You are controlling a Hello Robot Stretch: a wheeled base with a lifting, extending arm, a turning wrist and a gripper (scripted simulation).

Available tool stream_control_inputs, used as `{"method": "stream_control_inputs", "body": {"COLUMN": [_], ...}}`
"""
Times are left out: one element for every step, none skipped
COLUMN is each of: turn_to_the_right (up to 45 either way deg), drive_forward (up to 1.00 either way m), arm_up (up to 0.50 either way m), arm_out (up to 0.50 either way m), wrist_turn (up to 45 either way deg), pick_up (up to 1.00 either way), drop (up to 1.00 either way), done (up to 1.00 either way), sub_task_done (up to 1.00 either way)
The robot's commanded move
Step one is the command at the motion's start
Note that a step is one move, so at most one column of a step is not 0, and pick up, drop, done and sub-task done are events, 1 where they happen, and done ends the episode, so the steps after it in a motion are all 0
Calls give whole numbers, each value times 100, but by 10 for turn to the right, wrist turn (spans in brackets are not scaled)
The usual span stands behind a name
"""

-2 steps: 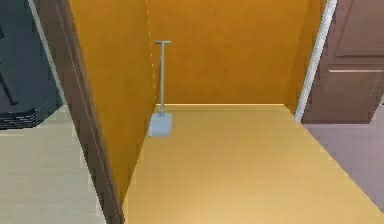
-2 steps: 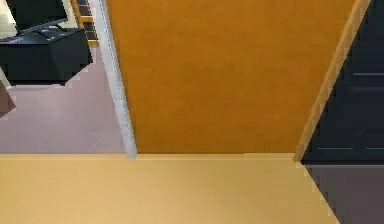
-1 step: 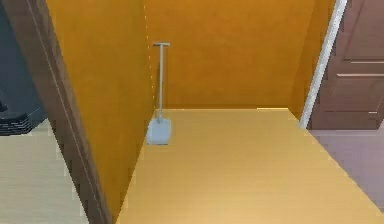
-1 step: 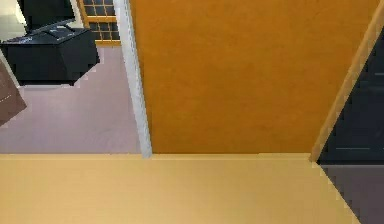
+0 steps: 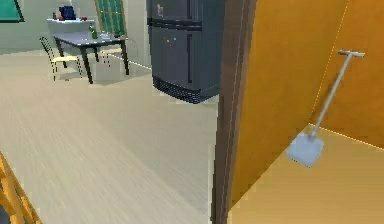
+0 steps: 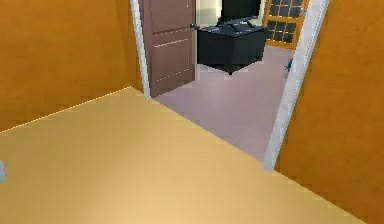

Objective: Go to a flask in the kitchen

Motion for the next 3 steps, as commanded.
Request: {"method": "stream_control_inputs", "body": {"turn_to_the_right": [-90, 0, -150], "drive_forward": [0, 30, 0], "arm_up": [0, 0, 0], "arm_out": [0, 0, 0], "wrist_turn": [0, 0, 0], "pick_up": [0, 0, 0], "drop": [0, 0, 0], "done": [0, 0, 0], "sub_task_done": [0, 0, 0]}}
